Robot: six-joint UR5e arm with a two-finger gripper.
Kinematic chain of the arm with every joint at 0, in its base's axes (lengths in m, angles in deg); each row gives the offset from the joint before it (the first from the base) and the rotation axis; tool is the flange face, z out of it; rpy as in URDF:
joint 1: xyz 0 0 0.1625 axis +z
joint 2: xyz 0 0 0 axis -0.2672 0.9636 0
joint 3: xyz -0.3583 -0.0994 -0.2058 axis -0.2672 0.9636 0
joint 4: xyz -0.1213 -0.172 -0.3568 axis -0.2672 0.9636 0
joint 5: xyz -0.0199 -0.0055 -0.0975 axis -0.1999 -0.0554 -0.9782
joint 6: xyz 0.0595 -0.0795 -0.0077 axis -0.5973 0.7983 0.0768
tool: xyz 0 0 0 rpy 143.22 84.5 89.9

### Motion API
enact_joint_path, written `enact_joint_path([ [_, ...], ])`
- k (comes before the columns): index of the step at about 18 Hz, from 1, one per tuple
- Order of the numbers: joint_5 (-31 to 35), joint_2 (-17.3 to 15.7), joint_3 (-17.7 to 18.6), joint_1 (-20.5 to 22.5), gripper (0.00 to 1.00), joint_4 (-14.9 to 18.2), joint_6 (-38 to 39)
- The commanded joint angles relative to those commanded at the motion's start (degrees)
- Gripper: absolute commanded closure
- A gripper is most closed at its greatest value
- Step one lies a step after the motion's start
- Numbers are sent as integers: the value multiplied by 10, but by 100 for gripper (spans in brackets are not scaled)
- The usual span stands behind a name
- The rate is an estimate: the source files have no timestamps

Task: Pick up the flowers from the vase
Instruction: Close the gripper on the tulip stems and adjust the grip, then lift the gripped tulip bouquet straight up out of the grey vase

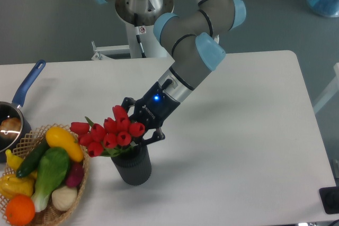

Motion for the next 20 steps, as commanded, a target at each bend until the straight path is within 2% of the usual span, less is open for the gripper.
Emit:
enact_joint_path([
  [8, -24, -10, -3, 16, 68, -1, 1],
  [20, -92, -51, -44, 55, 68, -1, 93],
])
